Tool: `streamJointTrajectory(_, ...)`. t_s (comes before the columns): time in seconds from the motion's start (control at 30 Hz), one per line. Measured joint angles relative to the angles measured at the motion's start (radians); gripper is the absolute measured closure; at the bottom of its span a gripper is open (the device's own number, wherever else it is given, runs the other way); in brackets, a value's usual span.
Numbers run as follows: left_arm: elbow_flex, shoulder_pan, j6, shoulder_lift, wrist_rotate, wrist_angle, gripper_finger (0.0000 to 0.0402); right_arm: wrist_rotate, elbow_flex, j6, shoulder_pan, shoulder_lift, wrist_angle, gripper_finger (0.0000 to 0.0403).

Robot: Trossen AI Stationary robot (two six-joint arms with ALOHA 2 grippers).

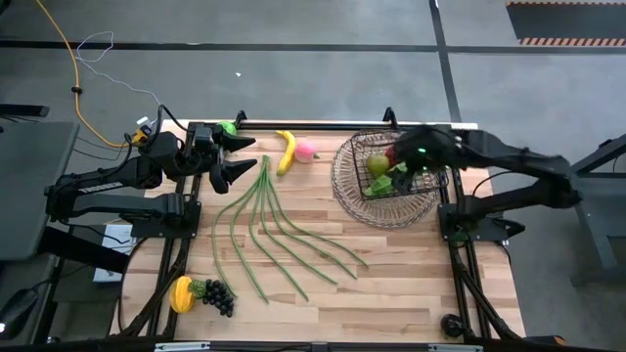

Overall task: Build produce basket
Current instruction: Put the yellow banana into the wire basket

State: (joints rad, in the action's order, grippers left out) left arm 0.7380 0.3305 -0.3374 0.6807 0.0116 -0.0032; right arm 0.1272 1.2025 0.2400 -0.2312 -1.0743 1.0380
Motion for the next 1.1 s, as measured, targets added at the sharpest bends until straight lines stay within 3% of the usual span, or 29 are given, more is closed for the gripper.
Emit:
streamJointTrajectory(0.2, 0.0, 0.0, 0.0, 0.0, -0.029, 0.0, 0.0046, -0.032, -0.228, 0.088, 0.094, 0.178, -0.606, 0.0119)
streamJointTrajectory(0.4, 0.0, 0.0, 0.0, 0.0, -0.06, 0.001, 0.0046, -0.048, -0.377, 0.013, 0.155, 0.208, -1.036, 0.0119)
streamJointTrajectory(0.67, 0.0, 0.0, 0.0, 0.0, -0.044, 0.008, 0.0046, -0.049, -0.396, 0.032, 0.169, 0.205, -1.069, 0.0119)
streamJointTrajectory(0.8, 0.001, 0.0, -0.039, 0.02, 0.033, 0.007, 0.0046, -0.049, -0.396, 0.033, 0.169, 0.205, -1.07, 0.0119)
streamJointTrajectory(1.1, 0.001, 0.038, -0.248, 0.261, 0.196, -0.18, 0.0046, -0.049, -0.396, 0.076, 0.168, 0.205, -1.07, 0.0119)
